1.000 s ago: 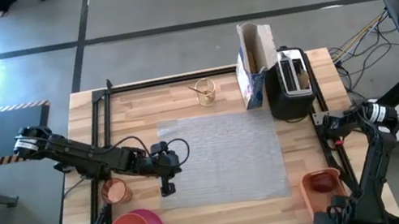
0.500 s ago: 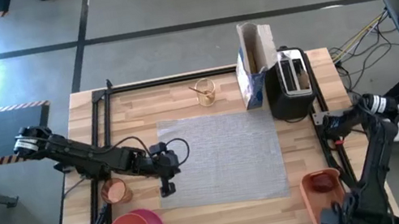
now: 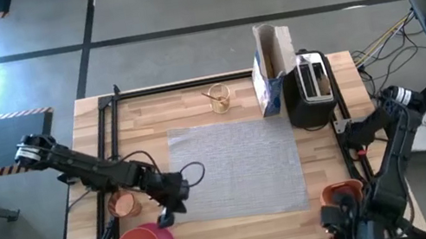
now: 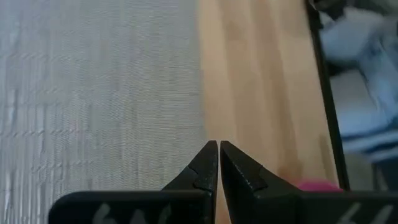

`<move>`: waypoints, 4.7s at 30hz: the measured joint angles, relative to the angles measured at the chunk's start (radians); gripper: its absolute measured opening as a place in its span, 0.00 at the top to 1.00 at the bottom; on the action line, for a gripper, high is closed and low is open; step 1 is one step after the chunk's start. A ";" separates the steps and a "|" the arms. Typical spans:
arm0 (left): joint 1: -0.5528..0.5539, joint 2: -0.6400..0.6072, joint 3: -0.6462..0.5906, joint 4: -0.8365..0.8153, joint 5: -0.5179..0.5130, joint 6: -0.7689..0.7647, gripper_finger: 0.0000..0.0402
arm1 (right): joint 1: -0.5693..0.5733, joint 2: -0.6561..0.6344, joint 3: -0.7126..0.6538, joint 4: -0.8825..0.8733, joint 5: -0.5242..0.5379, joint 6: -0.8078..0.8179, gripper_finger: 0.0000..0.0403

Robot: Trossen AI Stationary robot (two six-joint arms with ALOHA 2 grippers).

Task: Arrange a breakfast setting
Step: Put the orange bowl to the center on the table mat

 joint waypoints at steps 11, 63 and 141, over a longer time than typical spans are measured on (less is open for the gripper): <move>-0.222 0.000 0.252 -0.377 -0.120 -0.016 1.00 | 0.008 -0.195 -0.020 -0.111 0.501 -0.348 0.82; -0.635 0.220 0.337 -0.589 -0.438 -0.290 0.82 | 0.004 -0.467 -0.441 -0.117 0.604 -0.129 0.69; 0.261 0.461 0.557 -0.234 -0.401 0.589 0.99 | 0.002 -0.463 -0.442 -0.009 0.674 -0.183 0.69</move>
